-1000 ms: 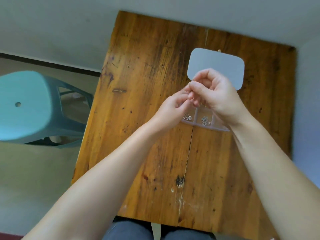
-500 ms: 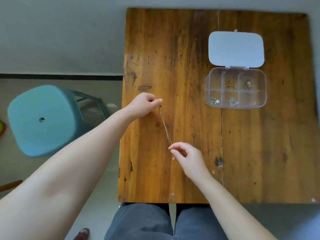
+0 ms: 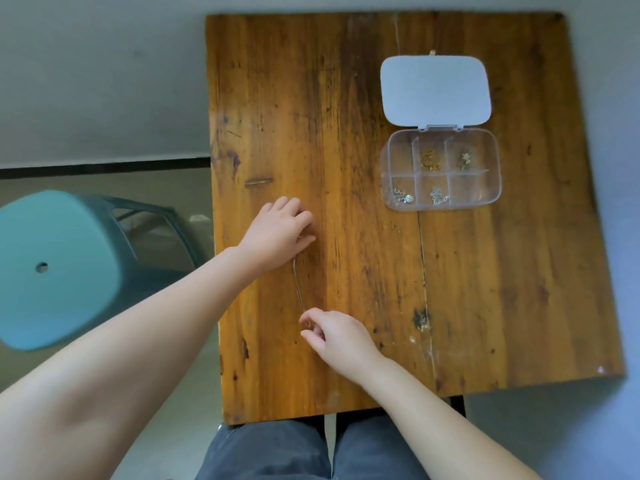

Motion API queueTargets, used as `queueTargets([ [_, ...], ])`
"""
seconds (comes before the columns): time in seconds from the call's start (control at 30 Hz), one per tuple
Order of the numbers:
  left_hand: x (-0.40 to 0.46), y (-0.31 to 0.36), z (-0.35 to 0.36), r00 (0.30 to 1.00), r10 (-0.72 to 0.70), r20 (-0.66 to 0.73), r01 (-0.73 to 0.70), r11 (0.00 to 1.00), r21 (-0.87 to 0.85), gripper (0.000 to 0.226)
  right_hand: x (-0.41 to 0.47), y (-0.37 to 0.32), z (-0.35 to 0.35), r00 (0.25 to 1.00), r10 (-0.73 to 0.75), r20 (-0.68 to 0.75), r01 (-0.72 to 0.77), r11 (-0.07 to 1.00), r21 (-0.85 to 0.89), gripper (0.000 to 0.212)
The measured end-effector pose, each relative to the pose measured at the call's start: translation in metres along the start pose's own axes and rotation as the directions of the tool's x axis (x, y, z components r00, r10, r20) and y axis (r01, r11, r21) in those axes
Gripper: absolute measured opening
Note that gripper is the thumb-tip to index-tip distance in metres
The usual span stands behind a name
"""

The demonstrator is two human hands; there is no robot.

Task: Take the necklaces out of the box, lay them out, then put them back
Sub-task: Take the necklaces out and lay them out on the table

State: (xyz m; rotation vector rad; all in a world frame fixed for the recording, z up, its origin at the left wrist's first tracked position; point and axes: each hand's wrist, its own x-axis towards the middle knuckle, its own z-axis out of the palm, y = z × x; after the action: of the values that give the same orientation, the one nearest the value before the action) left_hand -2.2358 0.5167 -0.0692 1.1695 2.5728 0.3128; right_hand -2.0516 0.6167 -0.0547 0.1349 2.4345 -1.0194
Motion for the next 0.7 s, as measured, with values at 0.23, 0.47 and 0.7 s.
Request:
queueTargets([
  [0.23, 0.042, 0.076, -0.002, 0.997, 0.044, -0.06, -0.053, 0.985, -0.165, 0.052, 0.054, 0.061, -0.178, 0.814, 0.167, -0.556, -0.114, 0.985, 0.129, 0.02],
  [0.47, 0.081, 0.114, 0.007, 0.98, -0.137, -0.146, 0.095, 0.96, -0.262, 0.026, 0.129, 0.108, -0.253, 0.932, 0.174, -0.318, -0.309, 0.84, -0.446, 0.032],
  [0.7, 0.087, 0.126, 0.007, 0.939, -0.282, -0.196, 0.217, 0.93, -0.297, 0.018, 0.144, 0.104, -0.251, 0.987, 0.161, 0.009, -0.129, 0.823, -0.554, 0.023],
])
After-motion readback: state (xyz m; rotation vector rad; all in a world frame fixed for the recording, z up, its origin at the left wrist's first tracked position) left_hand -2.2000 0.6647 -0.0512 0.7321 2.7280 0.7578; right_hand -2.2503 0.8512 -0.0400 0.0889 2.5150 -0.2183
